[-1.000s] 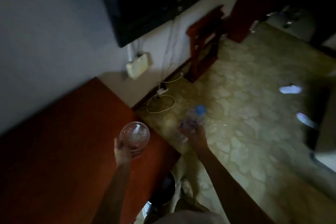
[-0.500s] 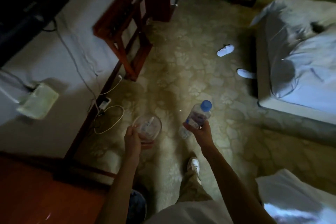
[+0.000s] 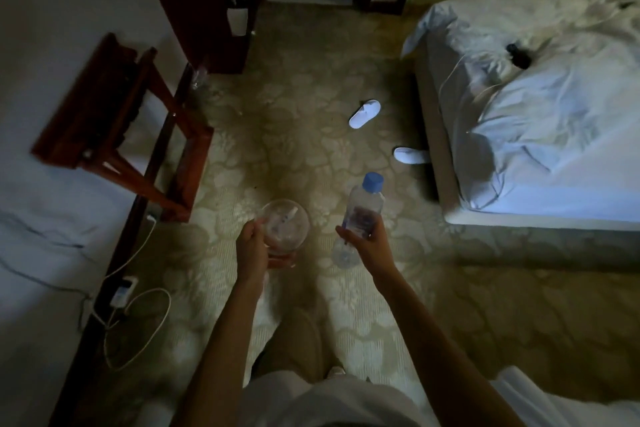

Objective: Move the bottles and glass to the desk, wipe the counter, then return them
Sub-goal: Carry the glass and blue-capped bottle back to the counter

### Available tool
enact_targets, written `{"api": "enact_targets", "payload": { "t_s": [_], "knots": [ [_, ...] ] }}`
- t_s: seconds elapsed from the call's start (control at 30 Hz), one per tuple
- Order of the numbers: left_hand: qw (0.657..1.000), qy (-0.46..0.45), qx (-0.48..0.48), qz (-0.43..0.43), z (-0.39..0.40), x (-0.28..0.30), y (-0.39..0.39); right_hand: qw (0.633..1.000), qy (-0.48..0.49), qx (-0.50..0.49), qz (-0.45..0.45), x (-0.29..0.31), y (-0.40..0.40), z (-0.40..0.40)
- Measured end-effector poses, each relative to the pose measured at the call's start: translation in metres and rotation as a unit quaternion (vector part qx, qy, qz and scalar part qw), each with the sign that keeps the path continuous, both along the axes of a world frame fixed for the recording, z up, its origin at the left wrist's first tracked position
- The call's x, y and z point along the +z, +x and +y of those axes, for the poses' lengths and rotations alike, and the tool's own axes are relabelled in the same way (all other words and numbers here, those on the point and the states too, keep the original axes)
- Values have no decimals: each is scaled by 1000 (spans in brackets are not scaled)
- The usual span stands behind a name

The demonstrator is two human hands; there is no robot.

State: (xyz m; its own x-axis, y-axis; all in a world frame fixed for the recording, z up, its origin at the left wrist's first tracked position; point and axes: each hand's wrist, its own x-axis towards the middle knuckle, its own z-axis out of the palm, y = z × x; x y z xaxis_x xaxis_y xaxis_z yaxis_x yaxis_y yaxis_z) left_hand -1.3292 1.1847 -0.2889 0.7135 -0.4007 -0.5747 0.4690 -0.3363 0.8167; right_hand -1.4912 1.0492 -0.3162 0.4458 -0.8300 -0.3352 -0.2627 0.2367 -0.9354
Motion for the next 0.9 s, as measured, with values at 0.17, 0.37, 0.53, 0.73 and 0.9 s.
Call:
{"api": "enact_targets", "payload": {
  "t_s": [0.17,0.37,0.53,0.73,0.9],
  "knots": [
    [1000,10,-9,16,-101,-28,88,1000,1,-24,-3,-12,76,-91],
    [999,-6,-30,23,-233,-1,212,999,-27,-43,3,26,203,-222],
    [999,-20,-50,-2,-339,35,297,995,-51,-77,-23,58,283,-315],
    [998,-10,-51,28,-466,17,381,996,13,-92,-14,20,357,-421],
    [998,-6,-48,40,-592,6,468,996,19,-87,-10,9,447,-551]
  ]
}}
